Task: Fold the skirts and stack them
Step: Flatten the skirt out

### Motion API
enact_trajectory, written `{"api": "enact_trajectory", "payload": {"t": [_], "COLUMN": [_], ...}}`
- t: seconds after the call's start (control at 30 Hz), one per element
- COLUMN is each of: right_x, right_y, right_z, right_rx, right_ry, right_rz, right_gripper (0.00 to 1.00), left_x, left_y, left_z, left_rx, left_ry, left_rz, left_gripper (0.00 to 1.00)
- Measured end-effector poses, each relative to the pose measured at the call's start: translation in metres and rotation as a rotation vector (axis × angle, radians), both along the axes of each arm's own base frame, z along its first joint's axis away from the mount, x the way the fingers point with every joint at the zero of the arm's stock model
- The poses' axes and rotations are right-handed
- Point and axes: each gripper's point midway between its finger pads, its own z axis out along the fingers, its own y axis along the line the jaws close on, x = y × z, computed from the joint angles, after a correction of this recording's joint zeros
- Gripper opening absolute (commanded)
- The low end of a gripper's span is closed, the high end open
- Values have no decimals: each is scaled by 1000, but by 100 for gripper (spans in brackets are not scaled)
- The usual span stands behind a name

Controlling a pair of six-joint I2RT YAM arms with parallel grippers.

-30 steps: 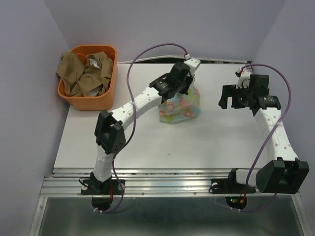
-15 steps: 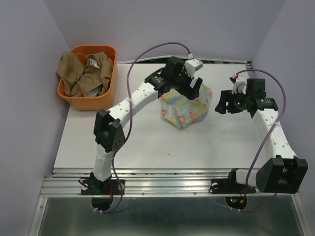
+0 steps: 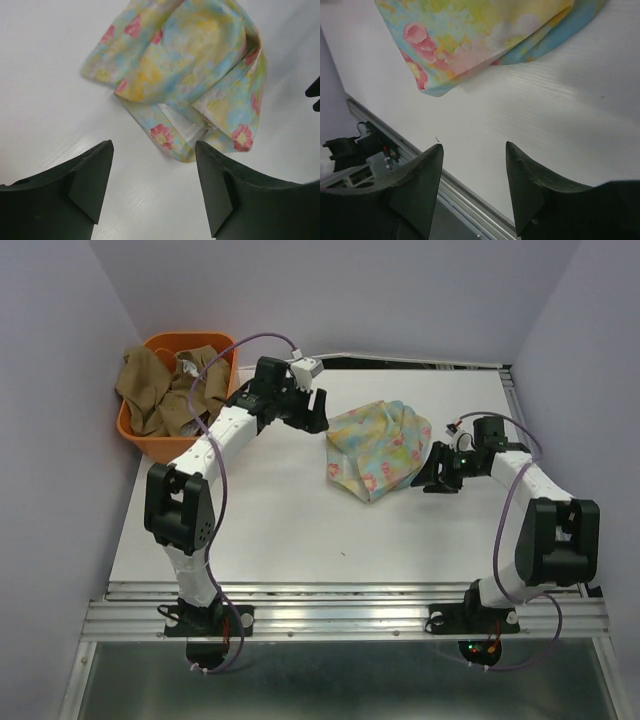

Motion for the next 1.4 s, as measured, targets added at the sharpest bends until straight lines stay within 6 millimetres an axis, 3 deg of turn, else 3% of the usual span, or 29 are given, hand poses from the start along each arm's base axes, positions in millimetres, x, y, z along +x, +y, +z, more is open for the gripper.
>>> {"api": "enact_trajectory", "payload": {"t": [0.1, 0.17, 0.37, 0.53, 0.67, 0.77, 0.9, 0.97, 1.0, 1.13, 1.23, 1.4], "right_x": [-7, -9, -15, -4, 3, 11, 23, 25, 25, 24, 27, 36], "right_y": [14, 26, 62, 72, 73, 77, 79, 80, 81, 86, 92, 104], "right_z": [-6, -9, -24, -51, -73, -72, -65, -59, -55, -35, -28, -46], "right_rx": [101, 162, 233, 252, 259, 281, 315, 328, 336, 359, 356, 317], "right_ry": [77, 125, 217, 295, 362, 362, 327, 310, 302, 266, 234, 269], "right_rz": [-56, -96, -130, -175, -222, -237, -260, -266, -268, -275, -276, -287], "right_gripper": [61, 62, 65, 59, 58, 57, 57, 65, 80, 85, 81, 67], "left_x": [-6, -9, -1, 10, 16, 21, 22, 21, 22, 25, 27, 29], "left_y": [-3, -4, -6, -9, -11, -15, -18, -19, -19, -22, -24, -25], "left_z": [-45, -60, -60, -59, -81, -100, -112, -111, -111, -107, -104, -102], "left_rx": [31, 37, 10, -2, 17, 28, 28, 24, 22, 9, -2, -8], "left_ry": [94, 116, 89, 54, 75, 108, 129, 129, 126, 108, 92, 85], "left_rz": [-3, 1, 30, 35, 27, 14, 2, -4, -5, -11, -12, -9], "left_gripper": [83, 84, 88, 89, 89, 89, 89, 89, 89, 89, 89, 88]}}
